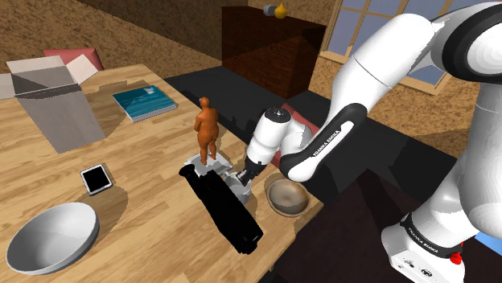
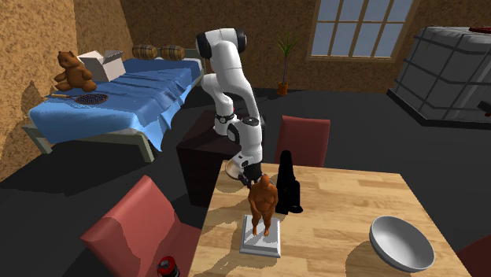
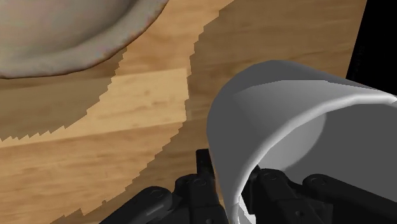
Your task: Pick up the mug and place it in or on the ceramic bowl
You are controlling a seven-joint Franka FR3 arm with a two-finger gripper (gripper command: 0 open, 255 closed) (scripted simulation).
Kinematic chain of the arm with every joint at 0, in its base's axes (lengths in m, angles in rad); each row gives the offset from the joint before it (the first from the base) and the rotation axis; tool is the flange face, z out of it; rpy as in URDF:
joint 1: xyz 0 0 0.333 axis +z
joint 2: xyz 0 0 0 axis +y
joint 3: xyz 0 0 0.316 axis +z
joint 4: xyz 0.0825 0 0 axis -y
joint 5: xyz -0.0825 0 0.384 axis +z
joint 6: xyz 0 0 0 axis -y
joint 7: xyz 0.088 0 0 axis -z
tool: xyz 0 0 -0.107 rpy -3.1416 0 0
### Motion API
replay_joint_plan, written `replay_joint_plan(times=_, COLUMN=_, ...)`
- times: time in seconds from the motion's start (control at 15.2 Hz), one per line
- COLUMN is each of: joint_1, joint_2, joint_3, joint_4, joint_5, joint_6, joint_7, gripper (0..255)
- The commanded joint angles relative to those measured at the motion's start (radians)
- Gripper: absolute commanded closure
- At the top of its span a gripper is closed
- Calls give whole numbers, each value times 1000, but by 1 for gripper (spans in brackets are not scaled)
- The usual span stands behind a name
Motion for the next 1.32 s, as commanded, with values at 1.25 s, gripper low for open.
replay_joint_plan(times=1.25, joint_1=-90, joint_2=-167, joint_3=116, joint_4=-25, joint_5=128, joint_6=-142, joint_7=-103, gripper=255)
